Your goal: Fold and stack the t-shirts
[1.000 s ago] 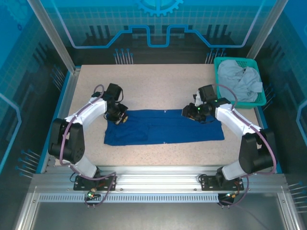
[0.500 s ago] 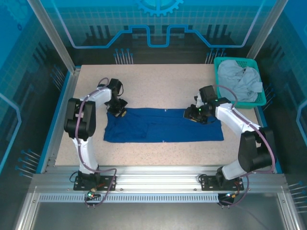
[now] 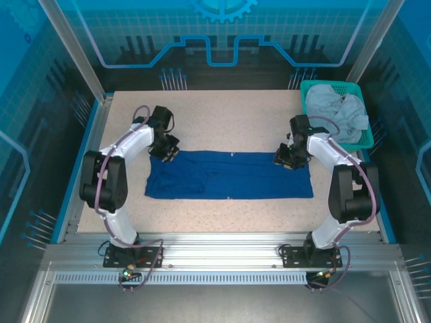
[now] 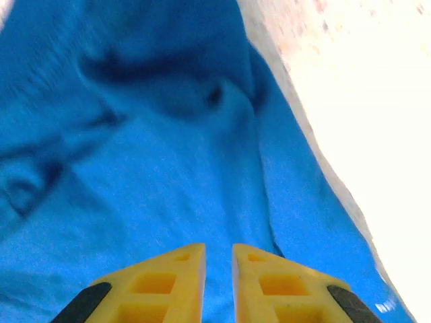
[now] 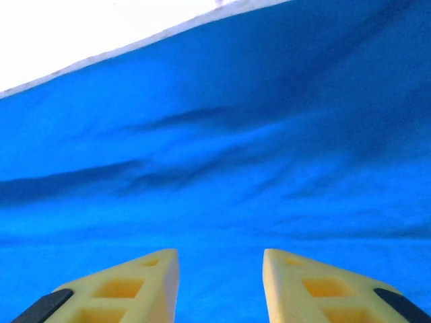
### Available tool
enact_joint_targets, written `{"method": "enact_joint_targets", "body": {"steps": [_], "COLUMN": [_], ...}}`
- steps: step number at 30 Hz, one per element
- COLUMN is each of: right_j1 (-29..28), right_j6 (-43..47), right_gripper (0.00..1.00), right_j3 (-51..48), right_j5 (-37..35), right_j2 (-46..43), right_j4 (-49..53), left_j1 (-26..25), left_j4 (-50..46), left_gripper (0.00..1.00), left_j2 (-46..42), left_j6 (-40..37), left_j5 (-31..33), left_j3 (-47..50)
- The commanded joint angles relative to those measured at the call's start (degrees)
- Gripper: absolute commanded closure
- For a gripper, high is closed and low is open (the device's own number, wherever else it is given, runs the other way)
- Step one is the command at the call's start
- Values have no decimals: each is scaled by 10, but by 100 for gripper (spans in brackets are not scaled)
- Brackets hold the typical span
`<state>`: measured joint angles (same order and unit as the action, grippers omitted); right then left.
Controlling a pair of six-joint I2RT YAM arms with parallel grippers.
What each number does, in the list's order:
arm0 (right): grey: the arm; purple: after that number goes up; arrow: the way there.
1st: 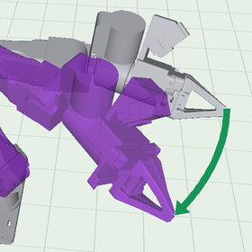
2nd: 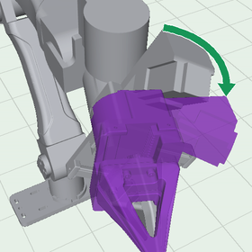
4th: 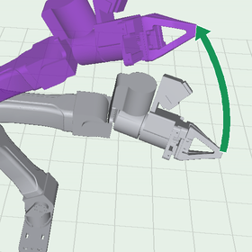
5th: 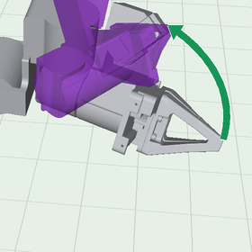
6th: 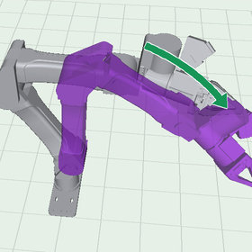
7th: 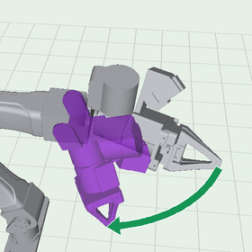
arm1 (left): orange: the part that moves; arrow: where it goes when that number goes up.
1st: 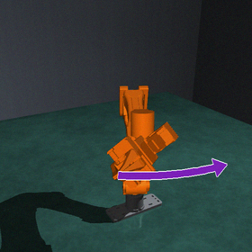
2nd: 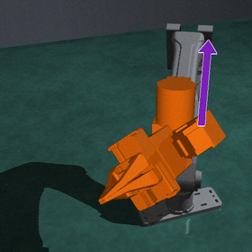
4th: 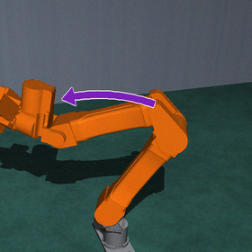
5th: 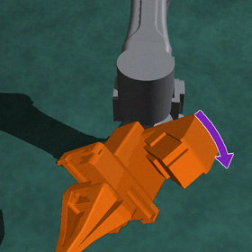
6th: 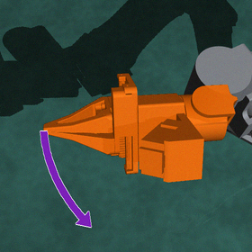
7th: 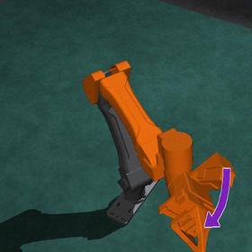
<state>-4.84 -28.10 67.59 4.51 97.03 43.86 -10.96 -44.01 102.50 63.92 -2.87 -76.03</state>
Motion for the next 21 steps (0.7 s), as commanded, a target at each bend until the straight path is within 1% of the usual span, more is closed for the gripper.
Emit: {"method": "enact_joint_targets", "body": {"steps": [1,5,9,12,15,17,19,21], "right_j1": [23,25,3,-22,-55,-85,-125,-173], "right_j6": [17,14,-5,-45,-101,-151,-206,-275], "right_gripper": [62,62,63,63,63,62,62,62], "right_j3": [31,63,65,31,-14,-52,-91,-117], "right_j5": [-33,-31,-16,15,35,53,87,118], "right_j2": [49,115,141,127,96,70,49,34], "right_j4": [64,104,124,112,97,81,53,18], "left_j1": [-17,-18,-7,4,12,11,9,3], "left_j4": [57,57,51,60,72,67,107,177], "left_gripper": [81,82,82,82,82,80,79,75], "left_j2": [12,76,155,223,312,374,417,451], "left_j6": [90,85,59,18,-27,-55,-53,-31], "left_j5": [-57,-64,-79,-81,-121,-136,-165,-204], "left_j3": [60,14,-66,-153,-272,-373,-441,-498]}}
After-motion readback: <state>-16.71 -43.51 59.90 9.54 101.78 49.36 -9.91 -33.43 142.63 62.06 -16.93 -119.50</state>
